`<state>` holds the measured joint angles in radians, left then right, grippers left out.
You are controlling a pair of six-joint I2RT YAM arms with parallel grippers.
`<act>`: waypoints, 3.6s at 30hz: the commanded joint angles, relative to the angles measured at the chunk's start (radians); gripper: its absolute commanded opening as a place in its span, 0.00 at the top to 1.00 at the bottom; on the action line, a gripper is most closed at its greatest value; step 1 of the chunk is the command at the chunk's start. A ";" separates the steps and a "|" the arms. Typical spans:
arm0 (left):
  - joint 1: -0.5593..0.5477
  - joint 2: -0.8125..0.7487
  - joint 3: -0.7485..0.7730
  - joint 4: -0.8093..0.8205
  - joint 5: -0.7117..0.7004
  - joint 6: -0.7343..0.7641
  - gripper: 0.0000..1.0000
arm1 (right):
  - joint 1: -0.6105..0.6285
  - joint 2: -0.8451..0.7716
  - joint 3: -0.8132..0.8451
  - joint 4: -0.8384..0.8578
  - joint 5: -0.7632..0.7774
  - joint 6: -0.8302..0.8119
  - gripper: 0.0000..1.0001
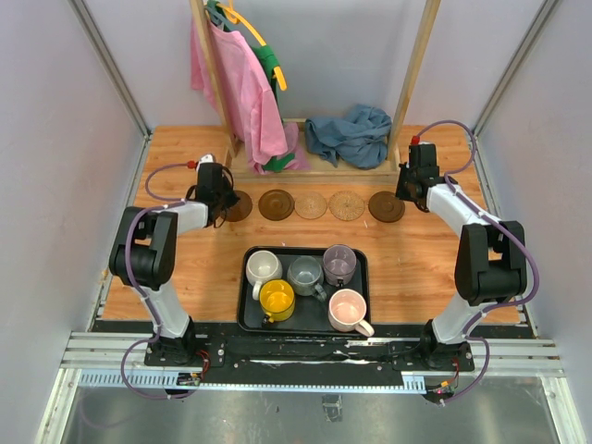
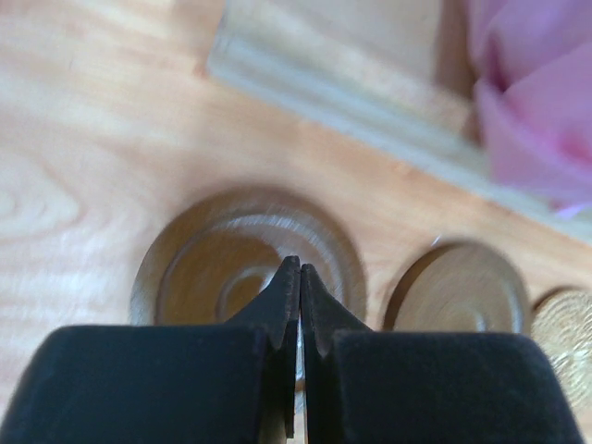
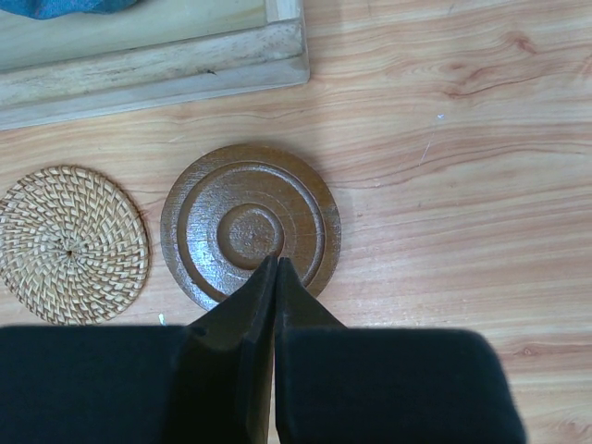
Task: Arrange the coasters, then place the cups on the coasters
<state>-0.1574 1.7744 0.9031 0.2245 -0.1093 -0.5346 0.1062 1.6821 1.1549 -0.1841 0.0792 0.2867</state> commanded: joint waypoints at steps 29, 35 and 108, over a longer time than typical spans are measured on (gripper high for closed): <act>-0.126 0.154 0.174 0.073 0.368 0.082 1.00 | -0.013 -0.146 -0.060 -0.017 -0.010 0.028 0.99; -0.138 0.174 0.164 0.059 0.370 0.082 1.00 | -0.013 -0.145 -0.064 -0.016 -0.015 0.031 0.99; -0.156 -0.107 0.141 -0.079 0.211 0.054 0.95 | -0.014 -0.291 -0.096 -0.025 0.073 0.008 0.28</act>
<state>-0.3103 1.7546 1.1091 0.1444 0.1513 -0.4965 0.1062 1.4567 1.0847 -0.1959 0.0700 0.3122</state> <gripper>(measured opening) 0.042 0.601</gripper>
